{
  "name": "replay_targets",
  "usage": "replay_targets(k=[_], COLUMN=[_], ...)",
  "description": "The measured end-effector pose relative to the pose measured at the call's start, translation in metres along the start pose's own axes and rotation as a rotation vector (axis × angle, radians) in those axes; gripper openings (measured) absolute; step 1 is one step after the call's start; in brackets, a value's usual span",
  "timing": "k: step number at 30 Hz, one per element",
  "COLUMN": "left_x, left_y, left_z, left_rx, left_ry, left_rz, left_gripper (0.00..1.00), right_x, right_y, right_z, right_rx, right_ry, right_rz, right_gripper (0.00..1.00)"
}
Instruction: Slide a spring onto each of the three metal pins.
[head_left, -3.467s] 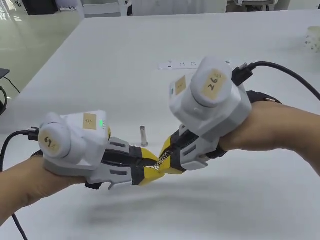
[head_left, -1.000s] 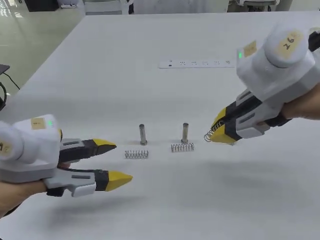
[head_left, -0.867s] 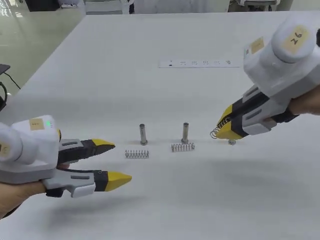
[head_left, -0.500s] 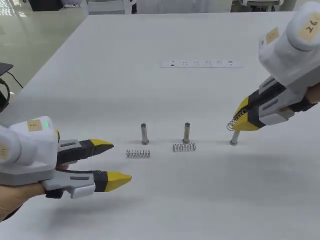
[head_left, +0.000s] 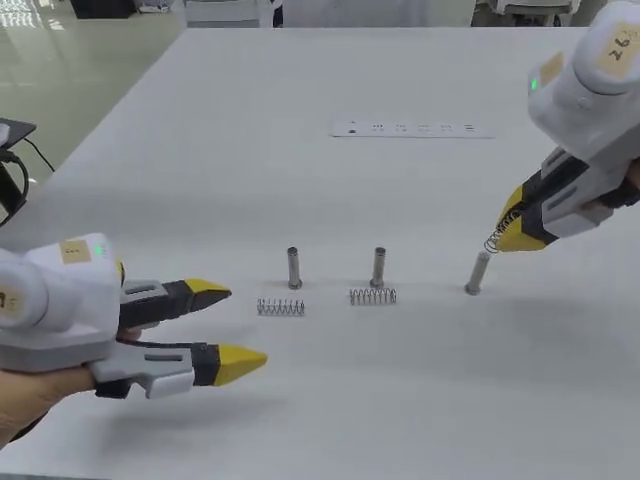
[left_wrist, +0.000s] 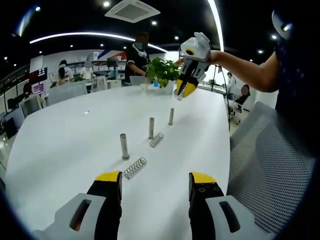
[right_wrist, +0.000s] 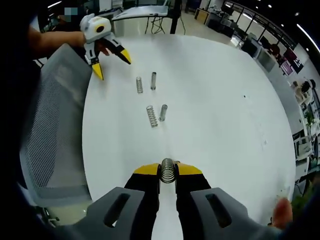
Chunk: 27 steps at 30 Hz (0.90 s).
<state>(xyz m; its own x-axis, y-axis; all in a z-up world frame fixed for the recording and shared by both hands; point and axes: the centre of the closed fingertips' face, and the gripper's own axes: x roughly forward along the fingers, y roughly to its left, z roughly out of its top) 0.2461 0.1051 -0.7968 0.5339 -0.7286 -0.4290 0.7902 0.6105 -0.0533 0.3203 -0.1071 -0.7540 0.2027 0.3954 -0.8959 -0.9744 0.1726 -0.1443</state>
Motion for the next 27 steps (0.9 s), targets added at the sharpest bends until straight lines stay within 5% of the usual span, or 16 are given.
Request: replay_targets(k=[12,27], left_x=[0.0,0.001], left_y=[-0.001,-0.001], left_z=[0.0,-0.001], left_rx=[-0.008,-0.01], left_ry=[-0.009,-0.009], left_rz=[0.002,-0.001], left_gripper=[0.48,0.46], right_x=[0.02,0.034], right_y=[-0.013,-0.02], right_z=[-0.014,-0.02], right_rx=[-0.014,-0.008], right_ry=[0.094,0.127], right_rz=[0.014,0.048], right_gripper=[0.09,0.09])
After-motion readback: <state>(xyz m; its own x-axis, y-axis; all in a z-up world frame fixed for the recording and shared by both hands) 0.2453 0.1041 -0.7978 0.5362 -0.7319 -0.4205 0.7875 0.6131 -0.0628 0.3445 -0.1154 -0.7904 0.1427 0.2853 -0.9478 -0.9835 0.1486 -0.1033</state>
